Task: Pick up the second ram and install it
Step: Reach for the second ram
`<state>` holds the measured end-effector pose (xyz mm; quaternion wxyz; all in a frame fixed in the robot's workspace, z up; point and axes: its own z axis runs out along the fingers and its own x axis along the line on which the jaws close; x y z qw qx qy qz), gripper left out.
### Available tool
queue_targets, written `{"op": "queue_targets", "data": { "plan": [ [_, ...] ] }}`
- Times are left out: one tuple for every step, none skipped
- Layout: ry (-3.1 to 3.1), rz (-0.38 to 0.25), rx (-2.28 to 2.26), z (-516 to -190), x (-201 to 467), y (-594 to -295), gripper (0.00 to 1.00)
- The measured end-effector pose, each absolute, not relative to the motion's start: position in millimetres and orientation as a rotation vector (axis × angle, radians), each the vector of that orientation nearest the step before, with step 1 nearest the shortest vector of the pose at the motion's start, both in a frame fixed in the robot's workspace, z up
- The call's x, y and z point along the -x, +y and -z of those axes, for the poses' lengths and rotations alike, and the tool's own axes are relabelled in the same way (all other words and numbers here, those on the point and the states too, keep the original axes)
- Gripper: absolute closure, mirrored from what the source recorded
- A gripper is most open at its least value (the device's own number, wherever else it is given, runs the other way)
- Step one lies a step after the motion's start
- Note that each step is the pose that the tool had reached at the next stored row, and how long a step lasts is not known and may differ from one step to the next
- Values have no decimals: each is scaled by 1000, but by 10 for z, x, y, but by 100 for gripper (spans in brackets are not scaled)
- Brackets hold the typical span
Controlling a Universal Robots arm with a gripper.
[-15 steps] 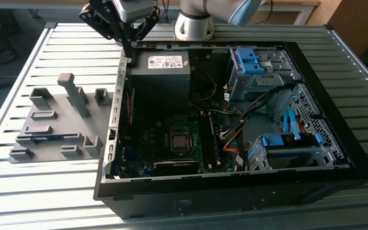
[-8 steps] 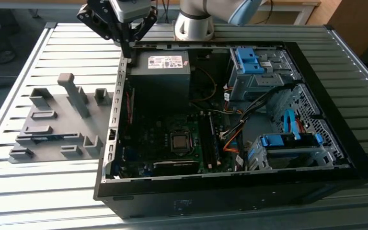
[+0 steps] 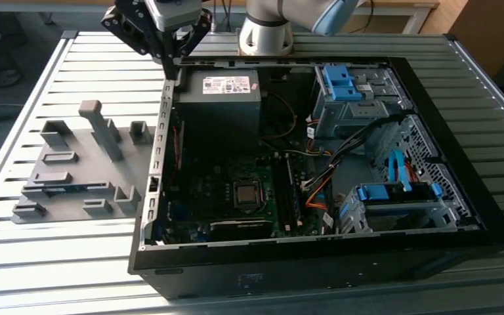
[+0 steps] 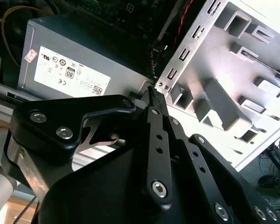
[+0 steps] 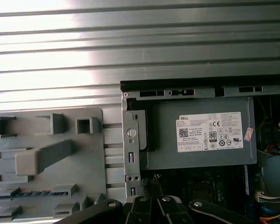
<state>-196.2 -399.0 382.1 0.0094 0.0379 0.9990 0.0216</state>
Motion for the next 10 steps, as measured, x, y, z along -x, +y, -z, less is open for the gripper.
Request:
{"op": "queue_targets", "data": {
  "plan": [
    [3120, -67, -119, -3820, 1968, -3990, 89],
    [3120, -67, -119, -3820, 1973, -3990, 89],
    [3120, -67, -118, -3819, 1979, -3990, 89],
    [3120, -67, -119, -3819, 1984, -3989, 89],
    [3120, -67, -118, -3818, 1989, -3990, 89],
    [3120, -67, -118, -3817, 1994, -3990, 89],
    [3120, -67, -118, -3816, 1998, -3990, 89],
    [3120, -67, -118, -3816, 2003, -3990, 89],
    [3120, -67, -119, -3815, 2007, -3990, 89],
    [3120, -67, -119, -3815, 2012, -3990, 89]
  ]
}}
